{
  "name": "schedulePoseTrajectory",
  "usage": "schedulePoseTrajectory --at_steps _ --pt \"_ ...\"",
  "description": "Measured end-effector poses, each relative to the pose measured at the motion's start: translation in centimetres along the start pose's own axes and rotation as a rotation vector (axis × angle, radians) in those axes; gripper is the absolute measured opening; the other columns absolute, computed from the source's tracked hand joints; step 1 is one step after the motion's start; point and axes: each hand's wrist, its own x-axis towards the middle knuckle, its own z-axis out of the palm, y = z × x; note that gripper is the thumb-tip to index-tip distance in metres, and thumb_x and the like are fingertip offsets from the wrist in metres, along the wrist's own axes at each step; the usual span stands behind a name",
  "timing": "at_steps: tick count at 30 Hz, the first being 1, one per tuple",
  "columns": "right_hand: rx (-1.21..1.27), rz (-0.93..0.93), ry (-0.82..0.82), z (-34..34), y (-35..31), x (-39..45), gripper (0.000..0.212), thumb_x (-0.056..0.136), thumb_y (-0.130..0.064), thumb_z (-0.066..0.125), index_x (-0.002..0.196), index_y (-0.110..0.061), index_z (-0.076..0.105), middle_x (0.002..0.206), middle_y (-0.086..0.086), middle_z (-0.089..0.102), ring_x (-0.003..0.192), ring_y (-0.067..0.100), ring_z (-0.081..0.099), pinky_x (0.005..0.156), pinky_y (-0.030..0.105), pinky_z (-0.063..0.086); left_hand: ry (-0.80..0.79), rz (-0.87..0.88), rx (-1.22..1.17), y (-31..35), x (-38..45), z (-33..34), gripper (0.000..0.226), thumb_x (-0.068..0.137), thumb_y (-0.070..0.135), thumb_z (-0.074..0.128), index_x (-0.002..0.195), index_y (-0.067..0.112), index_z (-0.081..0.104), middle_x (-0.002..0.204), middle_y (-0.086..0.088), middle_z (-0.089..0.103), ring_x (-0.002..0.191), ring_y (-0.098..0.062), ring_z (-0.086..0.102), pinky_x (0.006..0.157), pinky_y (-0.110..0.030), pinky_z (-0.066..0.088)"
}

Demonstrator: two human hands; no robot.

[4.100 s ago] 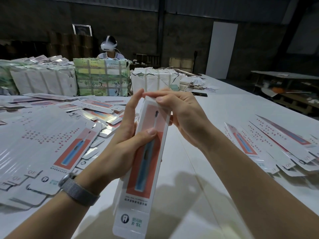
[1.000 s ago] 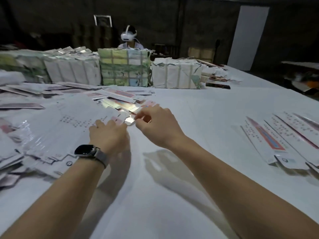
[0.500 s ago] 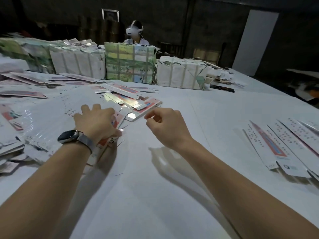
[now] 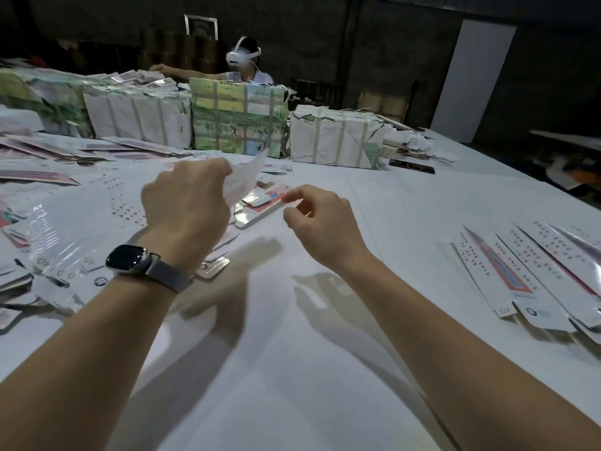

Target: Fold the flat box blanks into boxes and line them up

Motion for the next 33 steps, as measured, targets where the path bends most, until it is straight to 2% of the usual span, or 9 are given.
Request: schedulePoseTrajectory --at_steps 3,6,10,14,20,24,28,31,33 --pt "0.162 -0.017 0.092 -0.4 -0.2 0.3 0.038 0.090 -0.038 0.065 0.126 -0.031 0.056 0.082 -0.015 0.061 0.070 0.003 0.058 0.070 0.024 0.047 0.056 0.096 -0.246 2.6 -0.9 -0.7 0.028 0.090 0.010 0.062 0.111 0.028 0.062 0.096 -0.006 0.069 0.082 -0.040 0.059 0.061 -0.037 0.036" --pt "0.361 -0.014 0.105 -0.7 -0.4 0.4 0.046 0.092 -0.036 0.063 0.135 -0.034 0.044 0.095 -0.009 0.060 0.073 0.004 0.061 0.067 0.023 0.047 -0.003 0.257 -0.532 4.8 -2.2 -0.5 0.028 0.093 0.011 0.058 0.120 0.021 0.057 0.102 -0.005 0.071 0.085 -0.034 0.063 0.065 -0.042 0.049" --pt "0.455 -0.053 0.148 -1.6 -0.4 0.5 0.051 0.090 -0.035 0.057 0.139 -0.040 0.042 0.111 -0.003 0.057 0.090 0.008 0.063 0.067 0.020 0.049 -0.311 0.123 -1.105 5.2 -2.2 -0.6 0.036 0.091 0.018 0.050 0.123 0.029 0.061 0.103 0.009 0.066 0.093 -0.004 0.064 0.079 -0.022 0.052" --pt "0.325 -0.123 0.208 -2.7 -0.6 1.0 0.055 0.090 -0.035 0.069 0.140 -0.034 0.046 0.115 -0.009 0.043 0.090 -0.017 0.051 0.075 0.005 0.045 -0.409 0.007 -1.451 5.4 -2.1 -0.4 0.044 0.090 0.017 0.042 0.119 0.037 0.067 0.102 0.009 0.070 0.102 -0.015 0.068 0.087 -0.040 0.057" --pt "0.226 -0.115 0.139 -4.5 -1.7 1.2 0.063 0.080 -0.054 0.072 0.137 -0.043 0.048 0.106 -0.012 0.038 0.093 -0.002 0.051 0.072 0.006 0.049 -0.487 0.001 -1.663 6.0 -2.4 -0.1 0.042 0.093 0.023 0.044 0.131 0.037 0.049 0.116 -0.003 0.071 0.107 -0.023 0.070 0.091 -0.044 0.059" --pt "0.160 -0.088 0.138 -5.0 -2.1 1.2 0.063 0.084 -0.048 0.073 0.140 -0.036 0.049 0.103 -0.009 0.038 0.098 0.004 0.054 0.081 0.024 0.056 -0.485 0.027 -1.628 5.8 -2.1 -0.3 0.039 0.093 0.022 0.048 0.128 0.041 0.050 0.099 0.000 0.075 0.089 -0.019 0.073 0.073 -0.033 0.060" --pt "0.031 -0.103 0.210 -6.5 -2.2 1.3 0.027 0.085 -0.038 0.074 0.108 -0.030 0.062 0.096 -0.010 0.041 0.087 0.001 0.046 0.075 0.017 0.044 -0.497 0.090 -1.543 5.8 -2.4 -0.2 0.049 0.102 0.002 0.039 0.141 0.031 0.040 0.098 0.002 0.074 0.091 -0.018 0.073 0.071 -0.029 0.058" --pt "-0.076 -0.104 0.166 -7.3 -2.5 1.1 0.021 0.084 -0.040 0.075 0.089 -0.028 0.057 0.089 -0.014 0.041 0.082 0.001 0.042 0.070 0.021 0.039 -0.499 0.157 -1.473 6.2 -2.7 -0.1 0.069 0.093 0.001 0.041 0.152 0.035 0.028 0.115 -0.006 0.070 0.100 -0.023 0.071 0.078 -0.036 0.060" --pt "-0.132 -0.115 0.137 -7.8 -2.9 0.8 0.024 0.084 -0.045 0.073 0.080 -0.027 0.057 0.085 -0.014 0.042 0.077 -0.001 0.042 0.065 0.019 0.035 -0.480 0.198 -1.399 6.2 -2.8 -0.3 0.081 0.089 0.006 0.044 0.156 0.042 0.015 0.123 0.002 0.064 0.105 -0.020 0.070 0.087 -0.041 0.061"
